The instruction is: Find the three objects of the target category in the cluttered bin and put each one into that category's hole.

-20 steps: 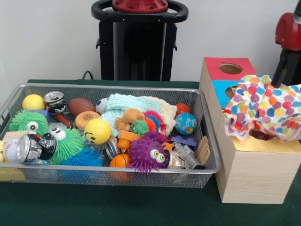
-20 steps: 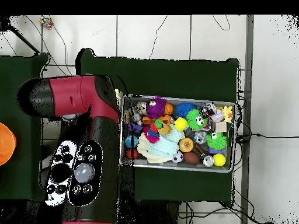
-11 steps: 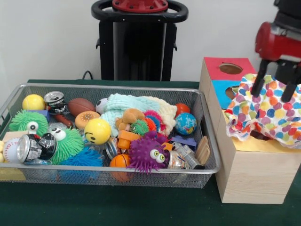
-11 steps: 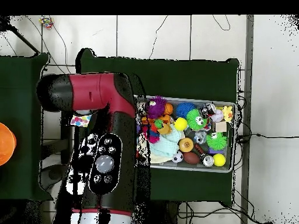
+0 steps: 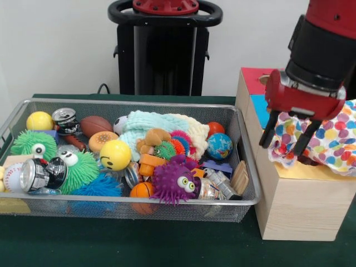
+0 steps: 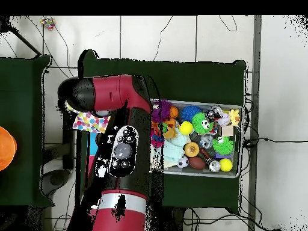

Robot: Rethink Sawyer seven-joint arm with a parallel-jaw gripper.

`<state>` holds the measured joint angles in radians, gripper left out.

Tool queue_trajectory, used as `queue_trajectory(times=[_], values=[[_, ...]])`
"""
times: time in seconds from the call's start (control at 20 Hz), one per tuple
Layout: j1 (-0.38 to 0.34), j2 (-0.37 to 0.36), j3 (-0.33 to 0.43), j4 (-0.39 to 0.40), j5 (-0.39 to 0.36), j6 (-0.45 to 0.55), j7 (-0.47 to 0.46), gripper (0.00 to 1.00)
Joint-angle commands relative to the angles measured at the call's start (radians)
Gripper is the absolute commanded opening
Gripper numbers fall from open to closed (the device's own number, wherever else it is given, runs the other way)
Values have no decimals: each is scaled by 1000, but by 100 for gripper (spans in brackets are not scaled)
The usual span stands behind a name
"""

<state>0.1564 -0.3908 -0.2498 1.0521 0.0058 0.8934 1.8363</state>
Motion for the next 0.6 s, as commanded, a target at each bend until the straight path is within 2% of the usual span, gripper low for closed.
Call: queue_trajectory(times=[0.05,0.3,0.6], values=[[25,125,30,-72,-73,-7,97,100],[45,177,17,-68,-106,-93,127,100],[63,168,-23,-124,-107,-77,160,100]])
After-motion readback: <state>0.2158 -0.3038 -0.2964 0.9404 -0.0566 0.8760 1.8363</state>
